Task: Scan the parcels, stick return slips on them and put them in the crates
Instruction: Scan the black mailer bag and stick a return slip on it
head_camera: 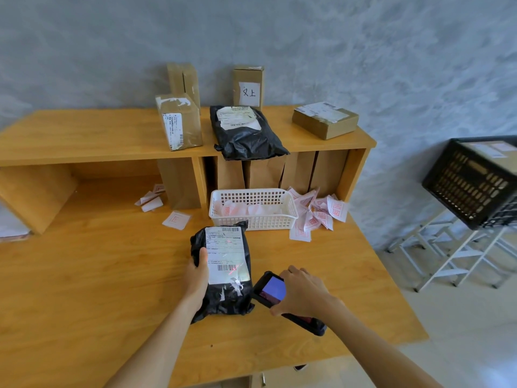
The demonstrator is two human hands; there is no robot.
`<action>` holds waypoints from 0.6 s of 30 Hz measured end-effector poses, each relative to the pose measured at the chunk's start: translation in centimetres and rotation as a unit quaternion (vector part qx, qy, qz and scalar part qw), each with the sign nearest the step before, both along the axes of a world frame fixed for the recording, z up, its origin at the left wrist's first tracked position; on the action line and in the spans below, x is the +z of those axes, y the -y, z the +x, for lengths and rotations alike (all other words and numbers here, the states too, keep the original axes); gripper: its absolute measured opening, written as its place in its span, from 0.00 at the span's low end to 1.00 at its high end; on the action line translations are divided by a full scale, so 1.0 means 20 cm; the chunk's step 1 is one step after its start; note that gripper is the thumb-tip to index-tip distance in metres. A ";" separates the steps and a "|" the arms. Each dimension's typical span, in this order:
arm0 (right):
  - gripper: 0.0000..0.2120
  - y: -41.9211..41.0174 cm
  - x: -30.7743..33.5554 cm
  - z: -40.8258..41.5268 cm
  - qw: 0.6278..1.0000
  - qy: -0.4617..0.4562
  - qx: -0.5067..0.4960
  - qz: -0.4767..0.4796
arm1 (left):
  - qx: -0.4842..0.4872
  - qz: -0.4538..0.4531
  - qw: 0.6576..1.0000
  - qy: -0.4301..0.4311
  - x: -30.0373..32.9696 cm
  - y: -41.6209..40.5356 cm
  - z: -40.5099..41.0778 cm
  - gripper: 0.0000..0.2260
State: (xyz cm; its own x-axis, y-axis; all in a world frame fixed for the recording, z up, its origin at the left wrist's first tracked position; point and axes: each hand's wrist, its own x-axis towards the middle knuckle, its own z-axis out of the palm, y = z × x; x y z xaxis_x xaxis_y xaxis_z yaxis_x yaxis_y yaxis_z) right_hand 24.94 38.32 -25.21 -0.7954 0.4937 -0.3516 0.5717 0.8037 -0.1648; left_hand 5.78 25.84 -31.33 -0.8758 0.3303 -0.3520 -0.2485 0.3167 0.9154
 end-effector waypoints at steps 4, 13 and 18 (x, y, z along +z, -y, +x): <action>0.37 0.00 0.00 0.01 1.000 0.006 0.003 0.006 | -0.001 0.010 1.000 -0.004 0.00 0.00 0.00 0.25; 0.39 0.04 0.03 -0.03 1.000 -0.010 0.017 0.001 | -0.007 0.005 1.000 -0.012 0.01 -0.01 0.03 0.24; 0.38 0.03 0.05 -0.03 1.000 -0.013 0.016 0.000 | -0.007 0.020 1.000 -0.010 0.00 -0.01 0.03 0.22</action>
